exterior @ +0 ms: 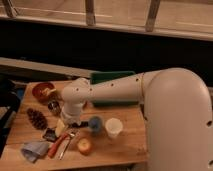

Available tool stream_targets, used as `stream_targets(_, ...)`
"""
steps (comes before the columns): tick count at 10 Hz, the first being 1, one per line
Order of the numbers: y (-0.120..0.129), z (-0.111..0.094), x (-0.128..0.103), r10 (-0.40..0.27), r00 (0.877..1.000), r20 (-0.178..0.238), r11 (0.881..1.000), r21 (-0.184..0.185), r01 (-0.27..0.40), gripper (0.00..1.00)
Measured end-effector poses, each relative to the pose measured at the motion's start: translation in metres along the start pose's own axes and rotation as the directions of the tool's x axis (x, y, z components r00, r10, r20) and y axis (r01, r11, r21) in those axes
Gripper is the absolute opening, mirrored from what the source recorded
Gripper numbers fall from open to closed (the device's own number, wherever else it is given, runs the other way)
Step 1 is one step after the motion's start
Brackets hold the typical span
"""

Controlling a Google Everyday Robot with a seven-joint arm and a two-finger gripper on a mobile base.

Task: Place fork in table surface

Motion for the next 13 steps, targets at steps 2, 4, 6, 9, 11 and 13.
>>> stream_targets(2,0.0,0.012,0.005,0.011,0.999,-0.035,1.0,-0.018,-0.012,0.74)
stream_targets(4,-0.008,0.03,0.011,0.038,0.997,-0.073,0.999,-0.033,-0.04,0.74)
stream_targets(6,-0.015,0.042,0.014,0.059,0.993,-0.099,0.997,-0.045,-0.064,0.74)
stream_targets(9,-0.026,0.052,0.017,0.089,0.989,-0.122,0.994,-0.051,-0.096,0.74)
stream_targets(11,-0.031,0.05,0.015,0.095,0.988,-0.119,0.994,-0.045,-0.101,0.74)
stream_targets(13,-0.032,0.048,0.006,0.091,0.991,-0.095,0.995,-0.039,-0.095,0.74)
